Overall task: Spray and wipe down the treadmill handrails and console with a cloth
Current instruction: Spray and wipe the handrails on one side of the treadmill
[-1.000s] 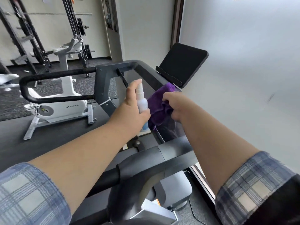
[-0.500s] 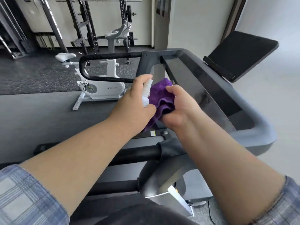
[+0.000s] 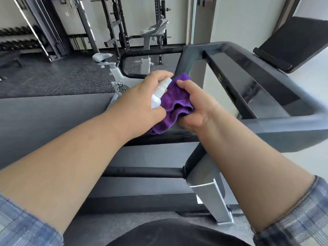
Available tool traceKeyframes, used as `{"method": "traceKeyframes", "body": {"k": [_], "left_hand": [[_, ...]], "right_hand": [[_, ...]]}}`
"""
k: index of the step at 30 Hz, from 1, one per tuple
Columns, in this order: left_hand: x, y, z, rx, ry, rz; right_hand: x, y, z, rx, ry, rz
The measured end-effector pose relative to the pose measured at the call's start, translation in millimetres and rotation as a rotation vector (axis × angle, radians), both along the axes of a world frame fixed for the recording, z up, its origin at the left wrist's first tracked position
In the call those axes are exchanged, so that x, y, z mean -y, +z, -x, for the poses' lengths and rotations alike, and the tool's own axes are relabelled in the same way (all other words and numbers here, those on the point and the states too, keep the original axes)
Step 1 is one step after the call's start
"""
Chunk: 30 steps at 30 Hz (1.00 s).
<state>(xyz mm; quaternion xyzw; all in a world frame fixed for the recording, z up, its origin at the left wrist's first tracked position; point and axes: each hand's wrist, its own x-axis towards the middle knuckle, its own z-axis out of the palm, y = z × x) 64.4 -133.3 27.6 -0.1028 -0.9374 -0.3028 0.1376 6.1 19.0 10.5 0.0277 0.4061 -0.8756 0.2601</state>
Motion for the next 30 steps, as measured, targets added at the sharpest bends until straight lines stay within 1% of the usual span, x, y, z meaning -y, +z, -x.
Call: {"method": "traceKeyframes", "body": {"k": [3, 7, 10, 14, 17, 19, 22, 24, 26, 28, 30], "left_hand": [[17, -6, -43, -0.088, 0.06, -0.055], [47, -29, -98, -0.146, 0.129, -0.139], [62, -49, -131, -0.121, 0.144, -0.152], [62, -66, -157, -0.08, 0.142, -0.235], [49, -73, -163, -0.06, 0.1, -0.314], [38, -76, -164, -0.041, 0.073, -0.329], [20, -79, -162, -0.038, 0.055, -0.338], [10, -81, -156, -0.04, 0.049, -0.352], [2, -84, -148, -0.041, 0.051, -0.364], [-5, -85, -140, -0.041, 0.054, -0.372], [-10, -85, -129, -0.039, 0.073, -0.376]], "right_hand": [[18, 1, -35, 0.049, -0.046, 0.078], [41, -11, -84, 0.079, -0.114, 0.134], [53, -23, -119, 0.104, -0.154, 0.137], [62, -35, -162, 0.107, -0.18, 0.135], [58, -43, -181, 0.074, -0.192, 0.12], [51, -46, -186, 0.028, -0.226, 0.11], [34, -43, -185, -0.073, -0.343, 0.077], [19, -40, -179, -0.201, -0.484, -0.037], [0, -35, -169, -0.38, -0.629, -0.332], [-19, -33, -152, -0.623, -0.724, -0.641], [-35, -32, -129, -0.891, -0.735, -0.864]]}}
